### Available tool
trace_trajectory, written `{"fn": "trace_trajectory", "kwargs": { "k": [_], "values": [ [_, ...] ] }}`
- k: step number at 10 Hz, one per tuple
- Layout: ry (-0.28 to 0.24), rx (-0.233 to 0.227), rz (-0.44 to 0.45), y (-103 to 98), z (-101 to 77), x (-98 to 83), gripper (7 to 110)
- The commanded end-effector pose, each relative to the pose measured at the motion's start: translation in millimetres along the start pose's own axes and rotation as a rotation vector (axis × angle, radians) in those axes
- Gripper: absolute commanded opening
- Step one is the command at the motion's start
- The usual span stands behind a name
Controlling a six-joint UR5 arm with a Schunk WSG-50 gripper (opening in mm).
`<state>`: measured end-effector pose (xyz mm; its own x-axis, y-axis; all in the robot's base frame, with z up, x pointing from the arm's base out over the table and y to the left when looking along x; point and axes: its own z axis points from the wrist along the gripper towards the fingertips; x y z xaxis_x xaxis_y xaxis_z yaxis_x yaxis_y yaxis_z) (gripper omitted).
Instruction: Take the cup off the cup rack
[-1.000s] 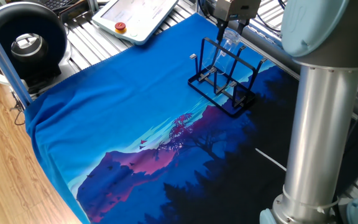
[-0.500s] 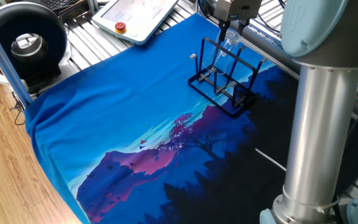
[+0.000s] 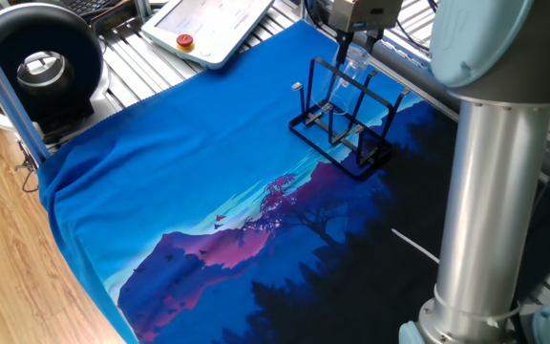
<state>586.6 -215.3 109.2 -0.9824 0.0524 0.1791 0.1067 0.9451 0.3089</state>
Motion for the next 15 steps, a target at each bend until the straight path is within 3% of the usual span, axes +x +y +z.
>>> {"fn": "trace_trajectory", "kwargs": {
  "k": [1,9,15],
  "values": [
    [0.000,-0.007,0.008,7.7,-8.8,-2.4,44],
    [0.084,0.011,-0.001,9.8,-56.2,10.5,44],
    [0.112,0.026,-0.024,6.6,-86.0,17.9,44]
  ]
}}
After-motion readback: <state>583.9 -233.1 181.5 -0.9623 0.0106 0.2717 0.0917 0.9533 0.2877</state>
